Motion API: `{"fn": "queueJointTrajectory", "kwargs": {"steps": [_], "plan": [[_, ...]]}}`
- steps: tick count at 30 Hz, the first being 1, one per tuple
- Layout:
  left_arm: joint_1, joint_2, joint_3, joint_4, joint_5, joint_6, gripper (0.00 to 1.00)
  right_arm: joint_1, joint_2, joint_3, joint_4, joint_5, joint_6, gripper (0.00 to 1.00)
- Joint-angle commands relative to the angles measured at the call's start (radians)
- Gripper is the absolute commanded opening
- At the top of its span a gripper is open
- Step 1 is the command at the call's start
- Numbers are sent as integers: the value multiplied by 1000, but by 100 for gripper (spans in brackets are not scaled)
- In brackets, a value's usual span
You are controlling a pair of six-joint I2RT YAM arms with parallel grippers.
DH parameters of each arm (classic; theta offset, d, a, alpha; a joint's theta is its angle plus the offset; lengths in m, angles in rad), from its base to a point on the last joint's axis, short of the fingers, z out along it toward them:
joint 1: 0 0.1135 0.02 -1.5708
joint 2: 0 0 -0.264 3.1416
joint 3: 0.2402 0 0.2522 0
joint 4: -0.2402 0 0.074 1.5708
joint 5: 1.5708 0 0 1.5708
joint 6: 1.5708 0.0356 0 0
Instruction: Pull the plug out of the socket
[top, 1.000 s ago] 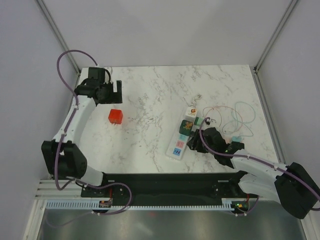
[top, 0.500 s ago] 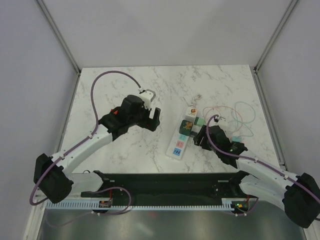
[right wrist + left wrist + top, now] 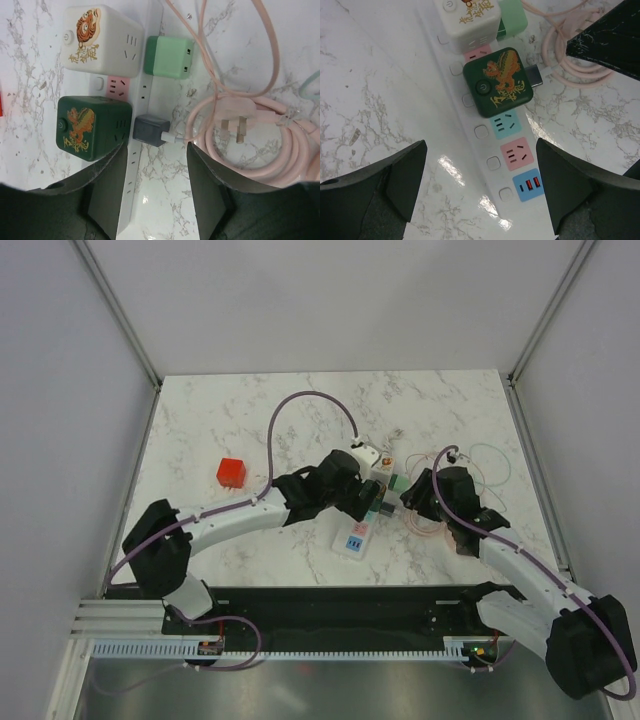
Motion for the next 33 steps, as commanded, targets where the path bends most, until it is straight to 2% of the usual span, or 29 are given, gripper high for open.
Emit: {"fn": "queueJointTrajectory", "kwargs": {"steps": [1,7,17,20,24,33], "plan": [[-11,64,96,53,-60,-41,96,-31,49,46,80,-118,-37,58],[-15,182,195,35,-68,-49,95,-55,127,32,181,-184,-28,55],[-26,284,278,22,-71,-96,94,-93,205,23,217,-196,-53,55],[-31,307,294,19,-71,-101,91,-105,216,10,269,-210,-54,53],[-32,330,308,15,-60,-116,81,-114,238,2,295,-227,-50,51],[-37,368,321,4,-36,-147,69,-114,273,-4,353,-241,-25,46]]}}
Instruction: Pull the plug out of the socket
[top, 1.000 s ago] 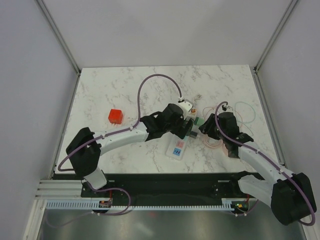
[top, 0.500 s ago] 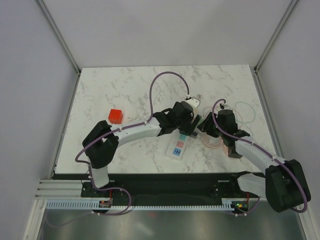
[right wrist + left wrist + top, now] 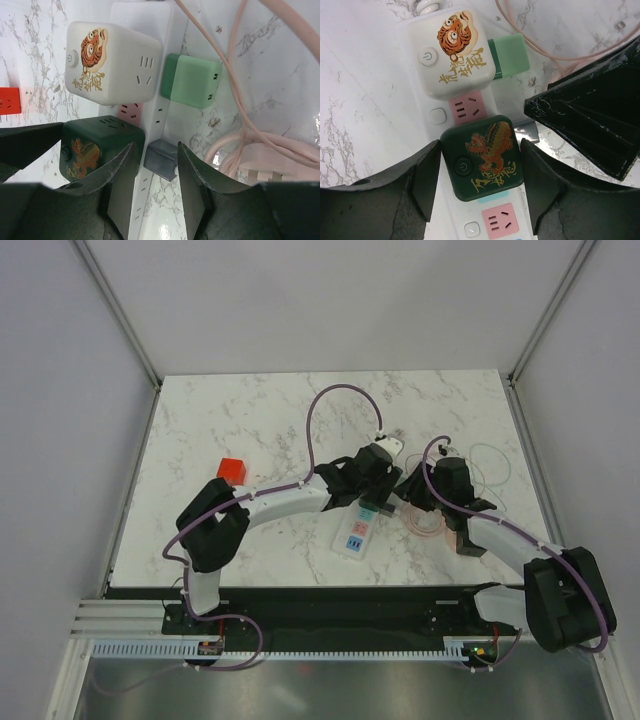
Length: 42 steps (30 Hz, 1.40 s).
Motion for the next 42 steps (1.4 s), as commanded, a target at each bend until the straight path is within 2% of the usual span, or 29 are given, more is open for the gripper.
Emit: {"fn": "queueJointTrajectory", "kwargs": {"steps": [1,9,11,12,15,21,25,31,35,37,38,40,42], "plan": [[-13,19,42,1,16,-47,67,-5,17,-5,72,-19,6,45],[-15,18,40,-21,13,-47,55,-4,96,-20,180,-75,59,42],[-15,18,40,-24,22,-45,59,-4,115,-15,181,-70,56,42],[-13,18,37,-24,36,-42,67,-5,119,-12,181,-68,53,42],[-18,19,39,-28,42,-36,78,-4,119,-11,181,-64,52,42],[-21,30,42,-28,41,-33,83,-4,124,-8,183,-64,53,42],[-24,42,42,-28,32,-30,82,-4,136,-5,196,-73,63,42],[-22,57,52,-33,27,-25,66,-4,164,3,207,-74,64,42],[-22,56,57,-33,25,-16,46,-4,185,1,227,-78,67,42],[-22,56,60,-34,30,-11,39,-4,205,3,239,-78,72,42],[-24,54,62,-34,36,-11,32,-4,211,4,244,-82,72,42],[-24,54,63,-34,44,-11,27,-2,233,4,262,-88,76,41],[-24,54,65,-34,55,-11,15,-2,245,0,275,-93,86,41]]}}
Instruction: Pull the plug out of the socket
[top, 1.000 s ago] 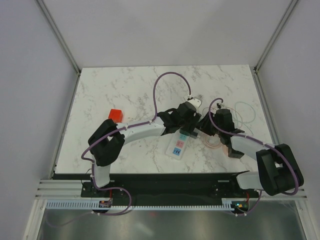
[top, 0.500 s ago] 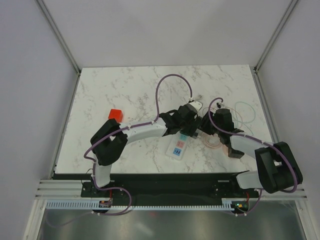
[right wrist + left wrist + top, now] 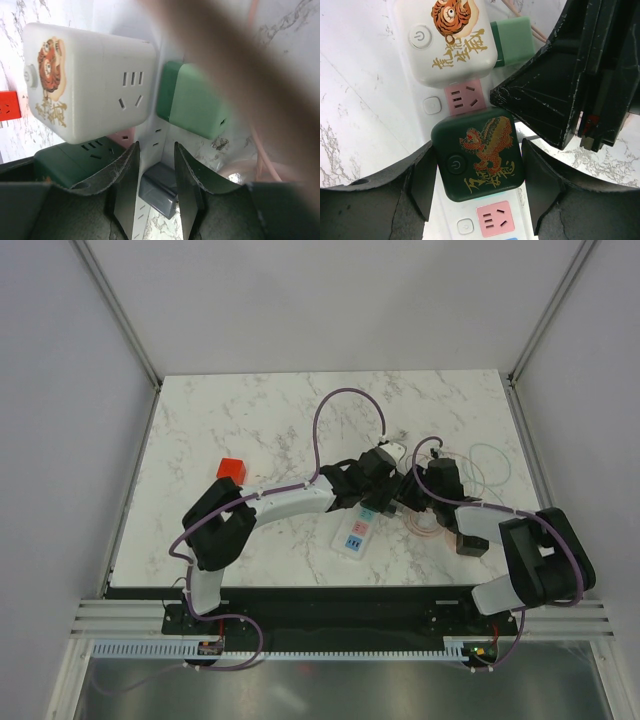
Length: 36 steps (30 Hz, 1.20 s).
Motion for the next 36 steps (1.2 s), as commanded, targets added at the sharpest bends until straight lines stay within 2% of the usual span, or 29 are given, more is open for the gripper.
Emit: {"fn": "queueJointTrajectory", "kwargs": {"steps": [1,2,9,15,18,21,23,25,27,31,36], "plan": [[-12,15,40,4,47,3,10,-1,22,12,76,-28,20,41],[-12,14,41,5,50,3,2,-2,27,7,85,-30,23,41],[-14,-21,-1,74,105,30,2,-2,57,-24,106,-2,30,39],[-12,-106,-118,275,217,50,2,-2,57,-70,129,1,37,37],[-11,-104,-115,275,209,44,2,-2,56,-86,128,13,29,36],[-50,-72,-57,188,96,81,2,-2,59,-90,116,25,18,36],[-95,-31,29,115,-112,156,2,-2,59,-91,111,34,17,36],[-127,20,75,33,-205,181,2,-2,59,-93,106,44,10,35],[-112,12,65,49,-161,150,2,-2,56,-85,73,79,-8,35],[-49,-72,-49,200,153,58,2,-2,50,-79,45,94,-22,35],[34,-109,-147,350,407,-68,2,-4,45,-85,63,71,-11,35]]}}
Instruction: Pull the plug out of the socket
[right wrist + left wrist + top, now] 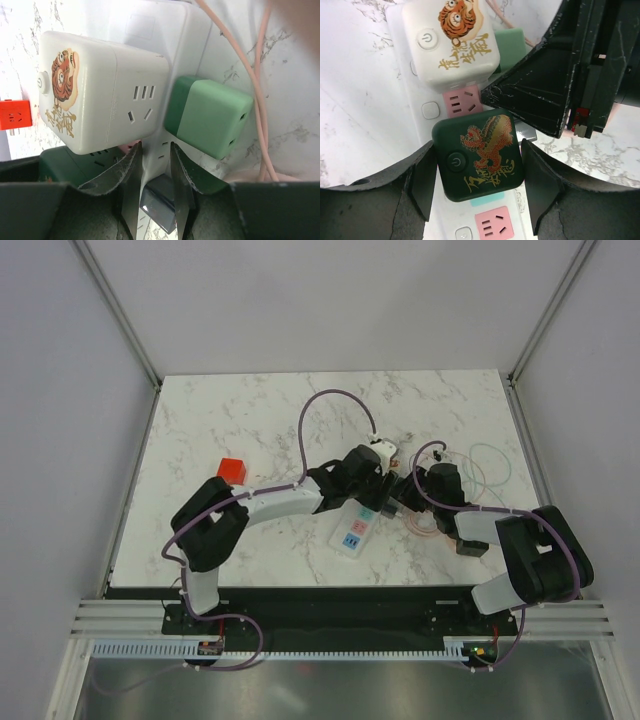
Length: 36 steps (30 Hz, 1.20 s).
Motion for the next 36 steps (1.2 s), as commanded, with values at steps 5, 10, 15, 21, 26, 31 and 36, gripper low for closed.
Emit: {"fn": "queueJointTrajectory", "kwargs": {"steps": [5,10,15,21,26,31,36], "plan": [[-41,-60,33,50,111,-1,2,4,29,-16,-96,40,-35,35],[-110,-43,40,3,-80,44,2,4,31,-16,-98,46,-34,35],[-52,-95,-49,139,118,-94,2,2,26,-10,-114,49,-40,35],[16,-97,-32,74,164,-232,2,4,14,-12,-119,51,-29,35],[-51,-62,54,-38,14,-117,2,4,14,-7,-124,49,-28,35],[-154,-65,83,-52,-169,93,2,2,9,-1,-137,56,-25,35],[-155,-116,39,-18,-187,98,2,4,3,2,-142,56,-26,35]]}}
